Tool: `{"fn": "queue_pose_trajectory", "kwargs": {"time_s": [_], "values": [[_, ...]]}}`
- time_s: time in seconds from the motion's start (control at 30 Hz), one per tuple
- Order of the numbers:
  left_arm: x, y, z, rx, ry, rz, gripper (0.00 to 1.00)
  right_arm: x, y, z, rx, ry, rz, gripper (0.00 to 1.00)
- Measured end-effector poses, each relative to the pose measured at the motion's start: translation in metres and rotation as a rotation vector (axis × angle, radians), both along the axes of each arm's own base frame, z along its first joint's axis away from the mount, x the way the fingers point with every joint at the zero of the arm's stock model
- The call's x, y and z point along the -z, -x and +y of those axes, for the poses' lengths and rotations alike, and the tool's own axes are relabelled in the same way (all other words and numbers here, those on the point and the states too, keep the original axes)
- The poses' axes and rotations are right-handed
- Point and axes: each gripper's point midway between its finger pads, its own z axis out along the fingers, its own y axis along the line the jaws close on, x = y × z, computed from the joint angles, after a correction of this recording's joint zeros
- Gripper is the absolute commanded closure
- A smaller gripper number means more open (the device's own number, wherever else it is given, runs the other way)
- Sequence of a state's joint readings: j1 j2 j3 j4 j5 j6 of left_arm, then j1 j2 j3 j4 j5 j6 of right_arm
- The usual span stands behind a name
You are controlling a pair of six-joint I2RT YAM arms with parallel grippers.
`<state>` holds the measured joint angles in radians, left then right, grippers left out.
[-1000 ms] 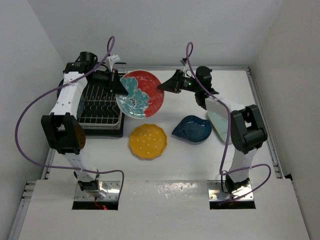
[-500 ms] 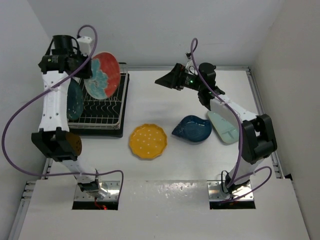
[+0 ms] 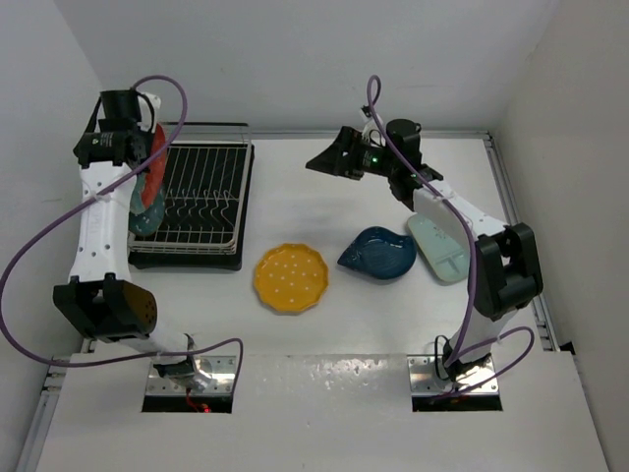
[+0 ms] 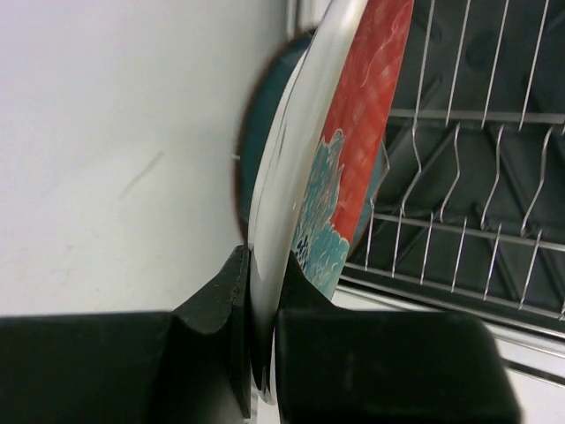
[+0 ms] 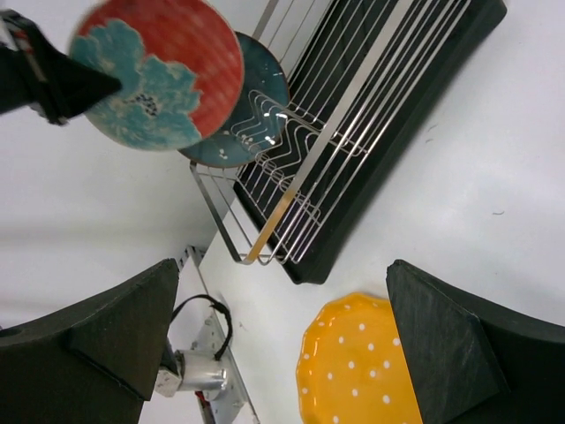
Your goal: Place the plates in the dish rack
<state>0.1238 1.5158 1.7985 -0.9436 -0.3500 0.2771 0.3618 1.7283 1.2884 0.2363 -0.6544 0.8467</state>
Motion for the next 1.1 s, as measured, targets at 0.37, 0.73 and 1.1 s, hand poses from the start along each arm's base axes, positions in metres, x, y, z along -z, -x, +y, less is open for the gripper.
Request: {"fn": "queue_pose_trajectory", "kwargs": {"time_s": [0.37,0.73,1.1], "values": [[0.059,-0.004,0.000,0.028,0.010,0.110,1.00,0.000,-0.001,-0.001,-0.006,0.029,0.004,0.00],[0.030,-0.007,0.001,0.034,0.009,0.060,1.00,0.002,0.001,-0.003,-0.006,0.041,0.009,0.00],[0.010,-0.010,0.007,0.015,-0.007,0.003,1.00,0.007,0.001,-0.005,-0.006,0.056,0.016,0.00]]}}
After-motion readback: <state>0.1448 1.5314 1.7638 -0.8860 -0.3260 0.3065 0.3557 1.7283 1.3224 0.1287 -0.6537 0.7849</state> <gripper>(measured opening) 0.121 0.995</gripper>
